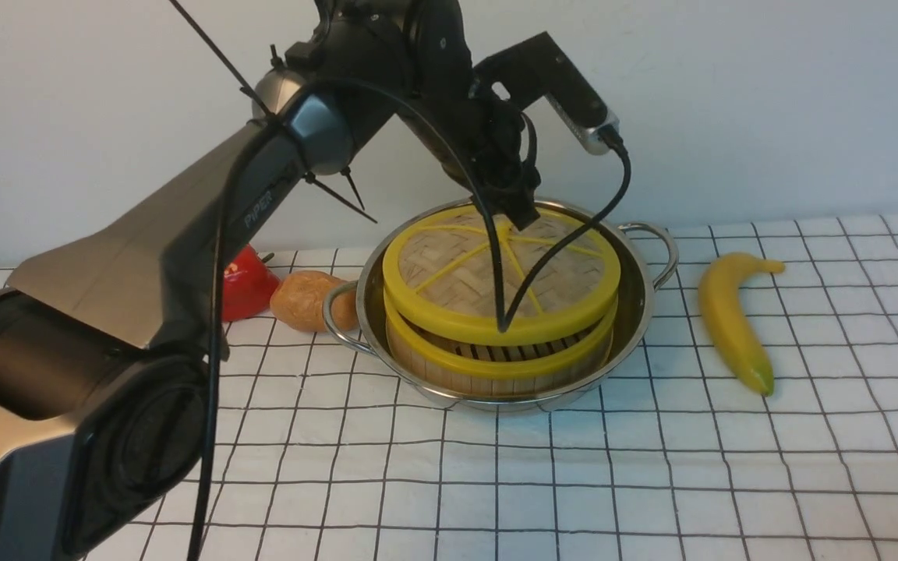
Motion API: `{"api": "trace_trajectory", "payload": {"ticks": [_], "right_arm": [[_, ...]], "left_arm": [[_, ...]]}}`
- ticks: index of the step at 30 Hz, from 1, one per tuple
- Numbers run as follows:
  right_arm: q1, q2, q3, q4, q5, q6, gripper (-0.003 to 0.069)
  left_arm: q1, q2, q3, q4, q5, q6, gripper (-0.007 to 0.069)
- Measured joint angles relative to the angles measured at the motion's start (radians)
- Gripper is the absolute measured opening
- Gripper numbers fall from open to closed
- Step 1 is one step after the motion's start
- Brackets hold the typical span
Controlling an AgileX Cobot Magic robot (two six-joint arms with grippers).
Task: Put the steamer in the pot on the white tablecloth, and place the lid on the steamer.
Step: 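Place the yellow bamboo steamer lid onto the steamer in the pot with the left gripper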
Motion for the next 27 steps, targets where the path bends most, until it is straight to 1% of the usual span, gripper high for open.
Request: {"api": "trace_trajectory", "payload": {"ticks": [4,11,27], "right_arm": [[0.000,0.000,0.000,0.000,0.000,0.000,0.0243],[0.000,0.000,0.000,0.000,0.000,0.000,0.0243],[0.000,0.000,0.000,0.000,0.000,0.000,0.0243]], "left_arm": [[0.000,0.017,0.000,0.013,-0.002,-0.025,0.0379],[0.000,0.054,0.000,0.023,-0.005,-0.034,0.0379],[0.000,0.056,0.000,0.049,-0.001,-0.044,0.0379]]}}
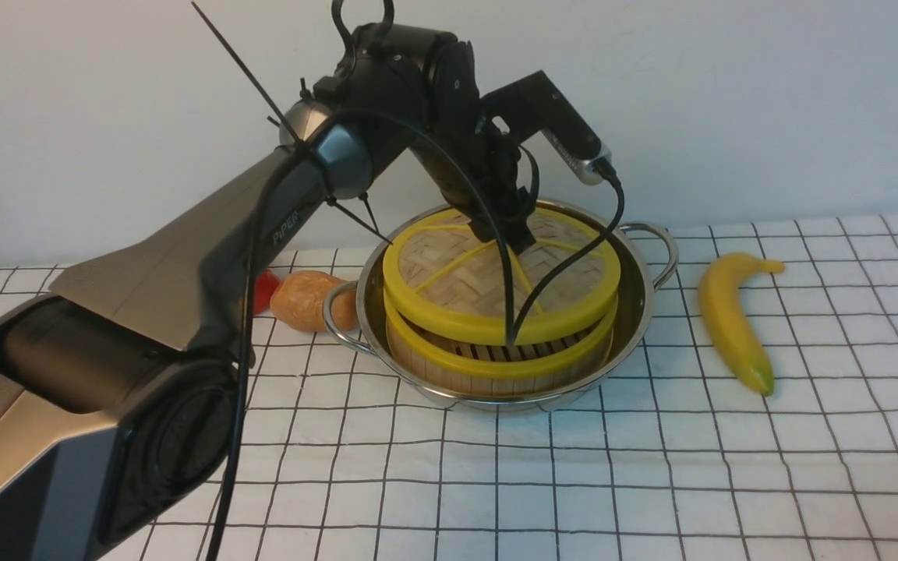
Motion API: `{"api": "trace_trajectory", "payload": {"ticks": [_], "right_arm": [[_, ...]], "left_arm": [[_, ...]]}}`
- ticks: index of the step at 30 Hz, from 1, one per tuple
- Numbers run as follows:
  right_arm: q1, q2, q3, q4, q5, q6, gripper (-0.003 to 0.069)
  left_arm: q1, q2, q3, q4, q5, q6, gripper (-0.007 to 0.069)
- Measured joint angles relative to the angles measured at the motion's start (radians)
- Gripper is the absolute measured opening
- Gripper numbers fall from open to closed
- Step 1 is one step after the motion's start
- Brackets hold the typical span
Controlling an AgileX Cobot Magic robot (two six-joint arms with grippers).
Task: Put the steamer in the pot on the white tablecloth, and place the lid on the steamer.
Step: 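Place the yellow bamboo steamer lid onto the steamer in the pot with the left gripper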
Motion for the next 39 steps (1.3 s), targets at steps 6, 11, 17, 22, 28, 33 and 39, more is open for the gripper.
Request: {"api": "trace_trajectory", "payload": {"ticks": [6,11,17,22,28,33,39], "right_arm": [[0.000,0.000,0.000,0.000,0.000,0.000,0.0243],[0.000,0.000,0.000,0.000,0.000,0.000,0.0243],[0.000,0.000,0.000,0.000,0.000,0.000,0.0243],[0.000,0.000,0.000,0.000,0.000,0.000,0.0243],[0.000,0.000,0.000,0.000,0.000,0.000,0.0243],[0.000,0.000,0.000,0.000,0.000,0.000,0.0243],[0.000,0.000,0.000,0.000,0.000,0.000,0.0243]], "left_arm": [[0.000,0.000,-0.001,0.000,0.027,-0.008,0.0362],[0.000,0.002,-0.001,0.004,0.059,-0.014,0.0251],[0.000,0.002,-0.001,0.012,0.070,-0.015,0.0098],[0.000,0.002,-0.001,0.012,0.070,-0.014,0.0092],[0.000,0.002,-0.001,0.012,0.071,-0.005,0.0092],[0.000,-0.006,-0.001,0.024,0.089,-0.003,0.0023],[0.000,-0.022,-0.001,0.027,0.116,-0.001,-0.0002]]}}
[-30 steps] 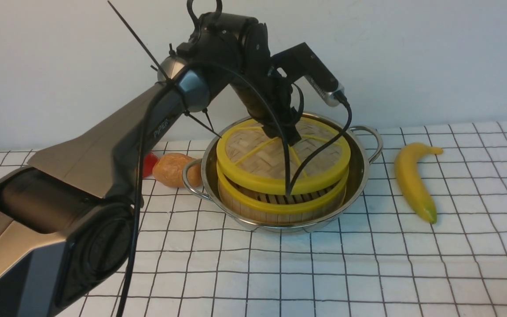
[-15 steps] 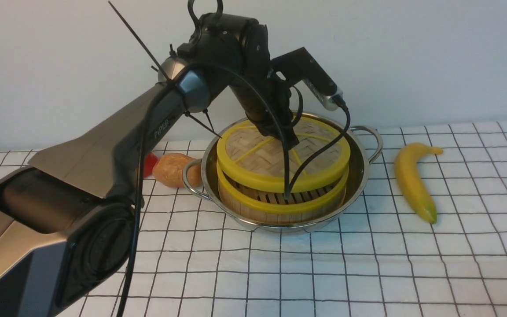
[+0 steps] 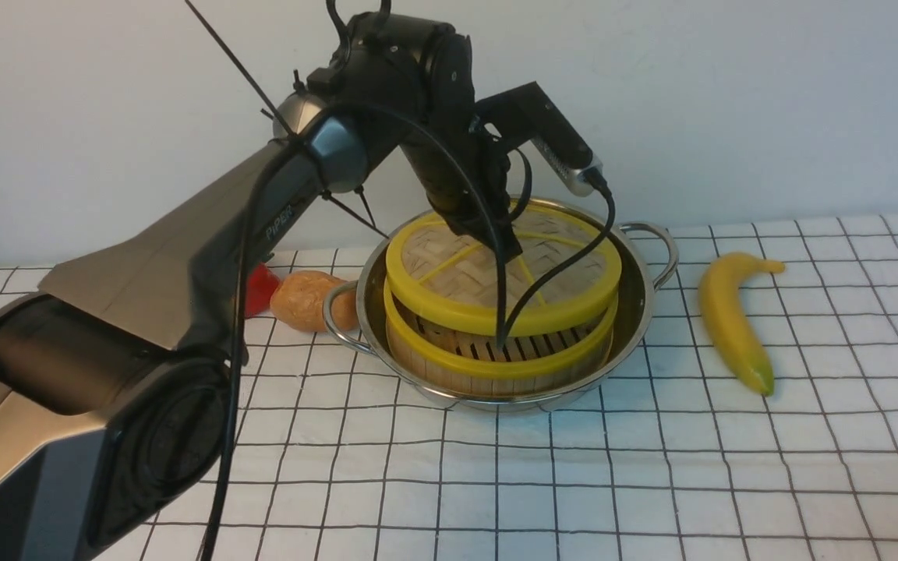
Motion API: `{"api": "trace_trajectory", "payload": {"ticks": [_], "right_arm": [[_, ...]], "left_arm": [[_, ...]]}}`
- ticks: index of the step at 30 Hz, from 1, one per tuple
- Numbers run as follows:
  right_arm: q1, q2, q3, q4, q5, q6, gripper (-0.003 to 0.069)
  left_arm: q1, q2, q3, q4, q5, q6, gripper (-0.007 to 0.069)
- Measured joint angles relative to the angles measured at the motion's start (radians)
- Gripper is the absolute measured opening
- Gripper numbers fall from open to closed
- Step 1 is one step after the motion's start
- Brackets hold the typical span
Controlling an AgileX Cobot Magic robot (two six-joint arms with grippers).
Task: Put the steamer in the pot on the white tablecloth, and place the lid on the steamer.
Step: 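Place the yellow bamboo steamer lid onto the steamer in the pot with the left gripper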
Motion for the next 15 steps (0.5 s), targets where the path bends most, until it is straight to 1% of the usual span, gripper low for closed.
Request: {"api": "trace_trajectory", "payload": {"ticks": [4,10,13,15], "right_arm": [[0.000,0.000,0.000,0.000,0.000,0.000,0.0243],[0.000,0.000,0.000,0.000,0.000,0.000,0.0243],[0.000,0.000,0.000,0.000,0.000,0.000,0.0243],[0.000,0.000,0.000,0.000,0.000,0.000,0.0243]], "left_arm": [[0.000,-0.025,0.000,0.000,0.029,0.003,-0.0002],[0.000,-0.027,0.000,-0.027,0.013,0.004,0.0006],[0.000,-0.027,0.000,-0.068,0.012,0.004,0.0074],[0.000,-0.027,-0.006,-0.077,0.033,-0.006,0.0146]]}}
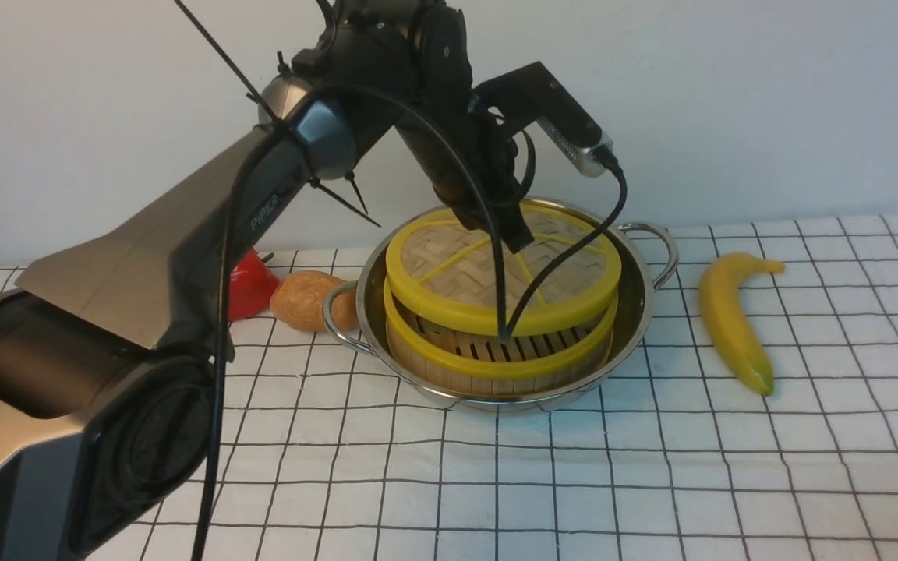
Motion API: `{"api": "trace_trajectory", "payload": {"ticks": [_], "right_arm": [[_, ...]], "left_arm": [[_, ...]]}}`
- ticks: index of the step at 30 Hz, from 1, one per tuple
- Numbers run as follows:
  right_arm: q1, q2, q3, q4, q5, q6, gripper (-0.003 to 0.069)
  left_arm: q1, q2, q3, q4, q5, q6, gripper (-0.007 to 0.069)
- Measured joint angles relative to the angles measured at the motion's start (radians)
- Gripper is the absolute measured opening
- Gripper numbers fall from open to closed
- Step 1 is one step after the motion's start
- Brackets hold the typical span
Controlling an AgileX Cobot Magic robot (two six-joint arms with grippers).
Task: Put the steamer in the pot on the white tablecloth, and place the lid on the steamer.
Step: 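Place the yellow bamboo steamer lid onto the steamer in the pot with the left gripper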
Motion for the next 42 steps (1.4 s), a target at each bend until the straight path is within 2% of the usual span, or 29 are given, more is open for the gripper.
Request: {"api": "trace_trajectory", "payload": {"ticks": [5,8,18,26,42], "right_arm": [[0.000,0.000,0.000,0.000,0.000,0.000,0.0243],[0.000,0.000,0.000,0.000,0.000,0.000,0.0243],[0.000,0.000,0.000,0.000,0.000,0.000,0.0243],[0.000,0.000,0.000,0.000,0.000,0.000,0.0243],[0.000,0.000,0.000,0.000,0.000,0.000,0.0243]], "left_arm": [[0.000,0.000,-0.057,0.010,0.026,-0.079,0.0288],[0.000,0.000,-0.094,0.034,0.029,-0.116,0.0309],[0.000,0.049,-0.115,0.039,0.005,-0.116,0.0232],[0.000,0.054,-0.114,-0.027,-0.022,-0.085,0.0243],[0.000,0.113,-0.114,-0.029,-0.074,-0.076,0.0243]]}}
